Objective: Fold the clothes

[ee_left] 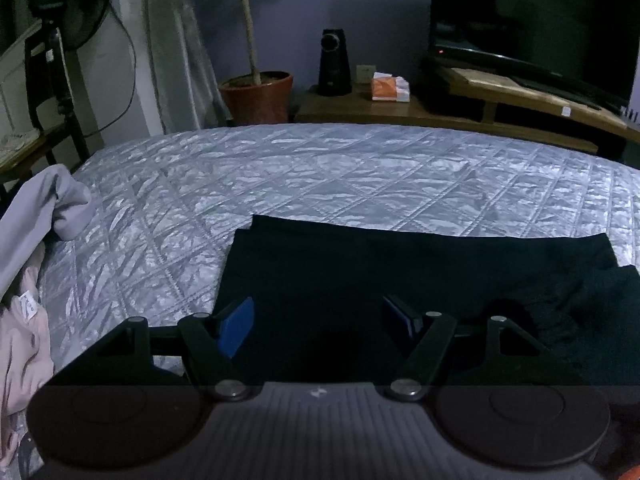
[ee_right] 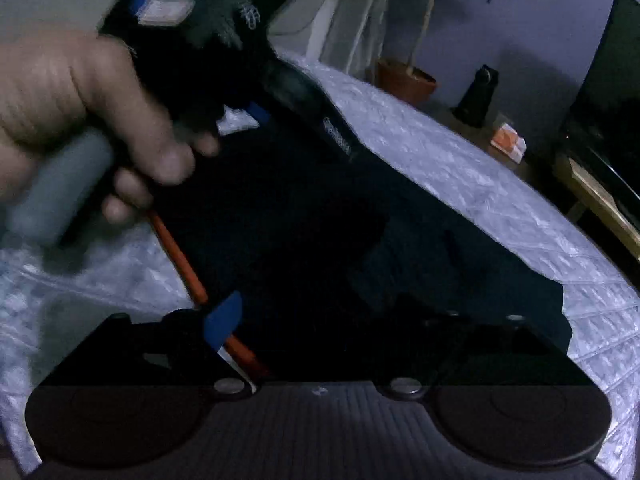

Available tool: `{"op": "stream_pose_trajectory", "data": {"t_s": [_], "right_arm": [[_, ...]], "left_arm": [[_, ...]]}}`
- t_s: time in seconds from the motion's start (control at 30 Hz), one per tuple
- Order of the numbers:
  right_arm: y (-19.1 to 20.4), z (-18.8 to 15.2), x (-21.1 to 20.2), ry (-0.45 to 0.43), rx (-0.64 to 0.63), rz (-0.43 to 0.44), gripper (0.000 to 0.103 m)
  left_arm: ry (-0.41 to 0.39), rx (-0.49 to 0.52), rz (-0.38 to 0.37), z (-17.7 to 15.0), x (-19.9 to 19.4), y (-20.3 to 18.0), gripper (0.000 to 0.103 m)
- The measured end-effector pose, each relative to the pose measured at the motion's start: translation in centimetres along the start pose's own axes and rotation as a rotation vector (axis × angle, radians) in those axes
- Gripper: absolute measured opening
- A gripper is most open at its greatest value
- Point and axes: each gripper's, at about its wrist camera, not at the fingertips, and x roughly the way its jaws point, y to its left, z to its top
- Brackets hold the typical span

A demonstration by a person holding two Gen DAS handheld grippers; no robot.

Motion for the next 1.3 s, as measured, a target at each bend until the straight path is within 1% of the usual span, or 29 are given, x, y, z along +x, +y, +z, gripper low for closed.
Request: {"op": "stream_pose_trajectory", "data": {"t_s": [0.07,0.13,0.17,0.2,0.23,0.27,0.3,0.37,0.4,0.47,0.5,0.57,0.6,0.67,0.7,0.73,0.77,0.8,0.83,0.87,0.93,0.97,1.0,1.03,1.1,1.17,1.2,1.23,1.3], "right_arm": [[-1.7,0.2,-1.6,-0.067,0.123,0.070,0.087],[-3.8,-0.1,-3.4,-0.156,0.275,0.066,0.085],[-4.9,-0.3,-3.8,-0.182,0.342,0.042,0.079],[-6.0,-0.6,-4.1,-0.209,0.411,0.016,0.067],[-7.0,-0.8,-4.0,-0.224,0.466,-0.007,0.061],[-8.0,-1.1,-3.8,-0.238,0.521,-0.031,0.058],[-8.8,-1.1,-3.3,-0.241,0.537,-0.051,0.058],[-8.3,-0.8,-1.9,-0.218,0.475,-0.087,0.058],[-7.6,-0.5,-0.7,-0.176,0.419,-0.098,0.055],[-5.8,-0.4,2.5,-0.038,0.295,-0.086,0.046],[-5.0,-0.6,3.1,-0.018,0.244,-0.103,0.047],[-4.8,-0.2,3.0,-0.015,0.208,-0.119,0.047],[-5.1,0.1,2.6,-0.017,0.235,-0.125,0.048],[-5.3,0.2,0.8,-0.099,0.289,-0.130,0.048],[-5.4,0.2,0.4,-0.129,0.295,-0.134,0.051],[-4.9,0.2,1.0,-0.093,0.265,-0.163,0.053],[-4.8,-0.1,1.9,-0.038,0.254,-0.138,0.049],[-4.6,-0.3,2.7,0.015,0.242,-0.114,0.049],[-4.6,-0.2,2.1,-0.017,0.254,-0.125,0.049],[-4.7,-0.1,1.4,-0.049,0.267,-0.135,0.049],[-4.8,0.2,-0.2,-0.111,0.300,-0.124,0.055],[-4.8,0.4,-1.0,-0.141,0.317,-0.119,0.065],[-4.9,0.4,-1.3,-0.135,0.354,-0.092,0.071],[-4.8,0.1,-1.7,-0.131,0.395,-0.071,0.072],[-4.4,-0.2,-2.6,-0.130,0.430,-0.044,0.073],[-4.5,-0.3,-2.9,-0.139,0.434,-0.050,0.075],[-4.6,-0.4,-3.1,-0.143,0.436,-0.053,0.079],[-4.7,-0.5,-3.3,-0.148,0.439,-0.056,0.079],[-5.6,-0.6,-2.8,-0.123,0.495,-0.058,0.079]], "left_arm": [[-0.002,-0.015,0.004,0.1,0.0,0.2,0.067],[-0.007,-0.019,0.014,0.1,0.0,0.4,0.067],[-0.008,-0.025,0.019,0.1,0.0,0.5,0.067],[-0.009,-0.030,0.023,0.1,0.0,0.6,0.068],[-0.011,-0.036,0.028,0.1,0.0,0.8,0.068],[-0.012,-0.039,0.034,0.1,0.0,0.9,0.068],[-0.012,-0.042,0.040,0.1,0.0,0.9,0.068],[-0.011,-0.049,0.048,0.2,0.1,1.1,0.068],[-0.010,-0.053,0.050,0.2,0.1,1.1,0.068],[-0.016,-0.048,0.053,0.2,0.1,1.2,0.068],[-0.019,-0.045,0.056,0.1,0.0,1.2,0.068],[-0.020,-0.053,0.061,0.0,-0.1,1.6,0.068],[-0.020,-0.061,0.062,0.0,-0.1,1.9,0.068],[-0.022,-0.104,0.062,-0.1,-0.3,2.7,0.069],[-0.023,-0.126,0.062,-0.2,-0.4,3.1,0.070],[-0.016,-0.160,0.053,-0.3,-0.5,3.7,0.070],[-0.005,-0.188,0.043,-0.5,-0.6,4.2,0.070],[0.010,-0.217,0.025,-0.8,-0.8,4.7,0.070],[0.029,-0.256,-0.001,-1.1,-1.0,5.4,0.070],[0.052,-0.312,-0.045,-1.5,-1.2,6.3,0.071],[0.100,-0.426,-0.135,-2.1,-1.6,8.0,0.074],[0.116,-0.497,-0.161,-2.8,-2.0,8.7,0.074],[0.131,-0.570,-0.187,-3.5,-2.3,9.3,0.075],[0.147,-0.643,-0.212,-4.2,-2.7,9.9,0.075],[0.178,-0.788,-0.263,-5.5,-3.4,11.2,0.078],[0.208,-0.933,-0.314,-6.9,-4.1,12.5,0.081],[0.229,-0.973,-0.330,-7.5,-4.3,12.6,0.081],[0.241,-1.012,-0.337,-8.0,-4.5,12.8,0.081],[0.245,-1.088,-0.342,-8.9,-4.8,13.1,0.081]]}}
